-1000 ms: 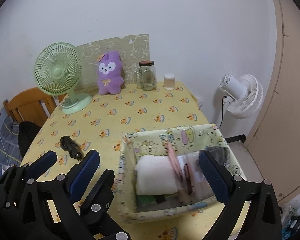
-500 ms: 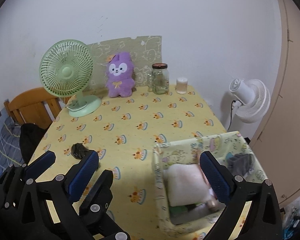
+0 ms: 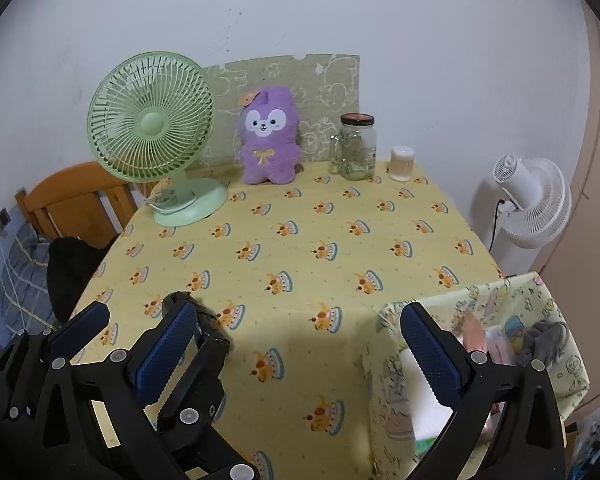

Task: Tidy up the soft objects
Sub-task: 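Reach the left gripper to the black plastic bag and close on it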

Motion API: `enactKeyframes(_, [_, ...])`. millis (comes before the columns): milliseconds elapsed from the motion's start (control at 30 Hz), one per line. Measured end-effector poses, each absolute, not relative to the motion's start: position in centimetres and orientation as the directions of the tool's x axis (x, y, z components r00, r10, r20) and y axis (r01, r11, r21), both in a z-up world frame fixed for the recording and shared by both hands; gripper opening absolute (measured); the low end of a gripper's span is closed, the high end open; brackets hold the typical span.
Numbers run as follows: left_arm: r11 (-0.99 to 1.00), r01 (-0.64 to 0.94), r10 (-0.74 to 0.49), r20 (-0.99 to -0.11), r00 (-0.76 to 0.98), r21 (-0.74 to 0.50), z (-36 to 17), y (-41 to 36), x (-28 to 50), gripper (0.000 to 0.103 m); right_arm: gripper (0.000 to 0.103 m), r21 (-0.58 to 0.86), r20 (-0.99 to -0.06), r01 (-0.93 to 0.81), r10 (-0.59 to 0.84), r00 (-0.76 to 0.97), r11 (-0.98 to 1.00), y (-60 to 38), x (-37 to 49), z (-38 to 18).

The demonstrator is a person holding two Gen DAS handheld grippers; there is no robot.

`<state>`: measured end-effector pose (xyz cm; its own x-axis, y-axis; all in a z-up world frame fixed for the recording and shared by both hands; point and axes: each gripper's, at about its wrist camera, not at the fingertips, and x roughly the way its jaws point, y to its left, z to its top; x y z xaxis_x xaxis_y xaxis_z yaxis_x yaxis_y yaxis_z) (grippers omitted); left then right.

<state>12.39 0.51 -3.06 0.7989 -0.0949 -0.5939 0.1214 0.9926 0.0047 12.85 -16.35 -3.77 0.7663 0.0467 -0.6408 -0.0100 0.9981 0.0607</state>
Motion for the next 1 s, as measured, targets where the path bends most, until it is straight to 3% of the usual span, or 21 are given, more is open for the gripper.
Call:
enactKeyframes(633, [0.998,0.066,-0.051,-0.669,0.742,-0.003,-8.6,4.1,18.1,0.085,0.103,0.084,-0.699,-0.016,0.07,0.712,0.996,-12.8,19.0,-9.6])
enactKeyframes(1000, [0.999,0.052,-0.043,-0.741,0.671,-0.01,-12.7,4.1,21.2,0.08,0.103,0.079,-0.759,0.003,0.058,0.649,0.997,-12.8,22.3,-14.0])
